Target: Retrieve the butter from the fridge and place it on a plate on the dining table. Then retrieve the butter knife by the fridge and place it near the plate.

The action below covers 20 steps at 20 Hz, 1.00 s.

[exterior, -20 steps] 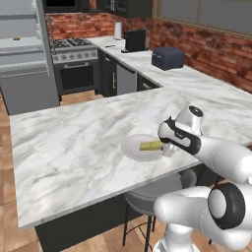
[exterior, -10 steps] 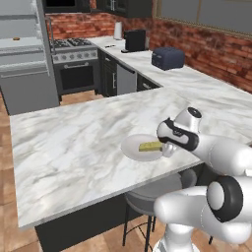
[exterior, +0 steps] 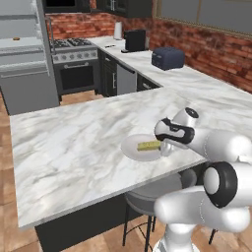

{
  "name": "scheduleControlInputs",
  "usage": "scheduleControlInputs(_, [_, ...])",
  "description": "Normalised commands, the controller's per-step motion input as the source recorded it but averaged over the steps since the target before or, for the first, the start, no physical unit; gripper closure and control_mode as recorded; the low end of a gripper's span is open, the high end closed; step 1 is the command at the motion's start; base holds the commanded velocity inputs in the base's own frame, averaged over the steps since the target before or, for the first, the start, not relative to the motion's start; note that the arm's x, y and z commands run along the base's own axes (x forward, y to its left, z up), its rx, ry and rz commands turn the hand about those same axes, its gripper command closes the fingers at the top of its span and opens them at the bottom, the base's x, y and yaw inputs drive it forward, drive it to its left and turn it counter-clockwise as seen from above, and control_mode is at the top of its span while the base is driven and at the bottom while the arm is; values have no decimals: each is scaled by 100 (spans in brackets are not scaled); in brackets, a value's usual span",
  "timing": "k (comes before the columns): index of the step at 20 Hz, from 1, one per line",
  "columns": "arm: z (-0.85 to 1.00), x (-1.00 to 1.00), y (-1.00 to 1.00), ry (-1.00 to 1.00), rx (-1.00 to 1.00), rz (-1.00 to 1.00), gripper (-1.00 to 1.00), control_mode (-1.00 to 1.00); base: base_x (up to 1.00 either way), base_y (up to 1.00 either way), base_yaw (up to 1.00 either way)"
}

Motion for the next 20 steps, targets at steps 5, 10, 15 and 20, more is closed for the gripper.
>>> scheduleControlInputs(5, [6, 22, 0, 0, 0, 1, -100, -100, 0, 0, 0])
scheduleControlInputs(10, [59, 4, 1, 0, 0, 1, -100, -100, 0, 0, 0])
scheduleControlInputs(15, [93, -7, 48, 0, -6, 1, -100, -100, 0, 0, 0])
scheduleControlInputs(20, [49, -56, 95, 0, -14, 0, -100, -100, 0, 0, 0])
